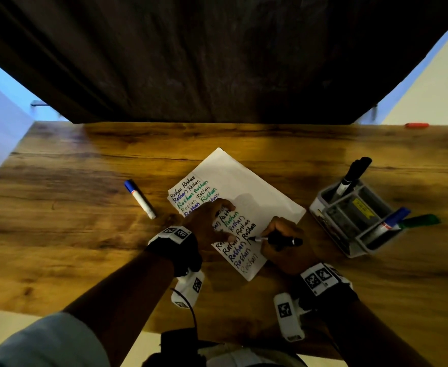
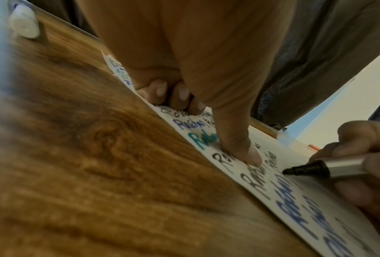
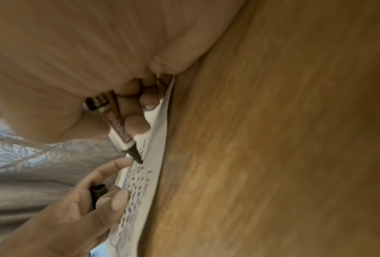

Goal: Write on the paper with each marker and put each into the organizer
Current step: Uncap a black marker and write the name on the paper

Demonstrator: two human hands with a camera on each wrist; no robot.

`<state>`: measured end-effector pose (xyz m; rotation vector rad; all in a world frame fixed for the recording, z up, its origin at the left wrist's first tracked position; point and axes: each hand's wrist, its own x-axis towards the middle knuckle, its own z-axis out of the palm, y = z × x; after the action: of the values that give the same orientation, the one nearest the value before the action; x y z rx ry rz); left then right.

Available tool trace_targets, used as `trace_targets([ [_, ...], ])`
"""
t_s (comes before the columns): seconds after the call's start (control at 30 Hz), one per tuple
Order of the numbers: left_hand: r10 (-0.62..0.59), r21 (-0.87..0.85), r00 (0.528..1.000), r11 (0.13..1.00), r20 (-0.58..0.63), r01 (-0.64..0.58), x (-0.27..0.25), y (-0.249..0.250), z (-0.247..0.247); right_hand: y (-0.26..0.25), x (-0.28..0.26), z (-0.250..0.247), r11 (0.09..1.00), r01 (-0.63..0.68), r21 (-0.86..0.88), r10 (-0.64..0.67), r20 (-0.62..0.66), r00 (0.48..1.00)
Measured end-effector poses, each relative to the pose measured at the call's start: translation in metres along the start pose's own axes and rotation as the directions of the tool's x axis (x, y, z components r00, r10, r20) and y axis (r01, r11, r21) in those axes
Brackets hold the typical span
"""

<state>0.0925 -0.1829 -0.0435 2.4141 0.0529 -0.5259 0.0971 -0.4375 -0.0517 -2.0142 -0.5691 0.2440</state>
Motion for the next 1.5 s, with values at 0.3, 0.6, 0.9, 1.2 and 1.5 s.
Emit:
trace_targets([
  [0.3,-0.022,-0.026,1.000,0.999,0.014,0.022,-0.002,0.002,-0.002,-0.002,-0.005,-0.001,0.999,-0.036,0.021,0.037,-0.032,0.999],
  [0.6,-0.009,-0.001,1.000,1.000,0.014,0.009,-0.002,0.005,-0.003,0.002,0.000,-0.007,0.997,-0.071,-0.007,0.071,0.058,0.996],
  [0.9,-0.005,-0.015,1.000,1.000,0.015,0.005,-0.003,0.005,-0.003,0.002,-0.001,-0.002,0.998,-0.067,0.016,0.067,-0.024,0.997],
  [1.2,-0.003,-0.020,1.000,1.000,0.010,0.003,-0.003,0.004,-0.002,0.009,-0.004,-0.002,0.999,-0.022,0.028,0.024,-0.043,0.999],
  [1.5,0.004,-0.022,1.000,1.000,0.006,-0.004,-0.002,0.006,-0.003,0.014,-0.004,-0.005,0.999,-0.042,0.027,0.043,-0.050,0.998],
])
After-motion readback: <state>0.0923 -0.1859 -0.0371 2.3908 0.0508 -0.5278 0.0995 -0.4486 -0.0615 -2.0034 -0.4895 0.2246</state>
